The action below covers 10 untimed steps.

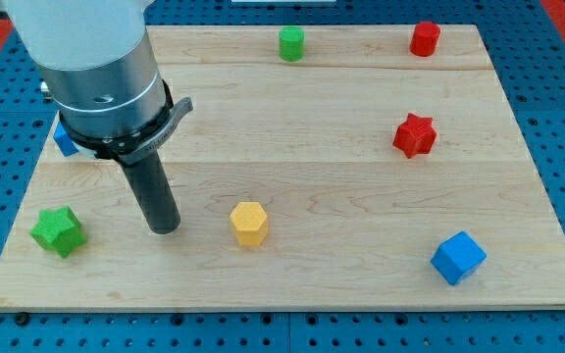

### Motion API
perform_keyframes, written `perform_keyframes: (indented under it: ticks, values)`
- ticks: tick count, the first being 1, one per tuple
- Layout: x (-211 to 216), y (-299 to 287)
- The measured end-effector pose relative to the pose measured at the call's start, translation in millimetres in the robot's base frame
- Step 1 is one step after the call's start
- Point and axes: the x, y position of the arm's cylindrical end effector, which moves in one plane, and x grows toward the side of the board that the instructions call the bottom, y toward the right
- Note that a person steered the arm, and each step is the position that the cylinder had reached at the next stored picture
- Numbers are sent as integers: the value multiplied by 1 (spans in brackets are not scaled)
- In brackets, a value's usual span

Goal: Push the yellow hexagon towards the upside of the board

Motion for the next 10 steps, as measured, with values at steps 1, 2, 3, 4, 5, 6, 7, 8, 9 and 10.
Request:
perform_keyframes:
  ticks: [1,2,3,4,5,6,7,8,9,10]
  values:
    - [2,0]
    - [47,12]
    - [79,41]
    - [33,95]
    - [-2,105]
    - [-36,105]
    - [-66,94]
    - [-113,97]
    - [-147,54]
    - [-102,20]
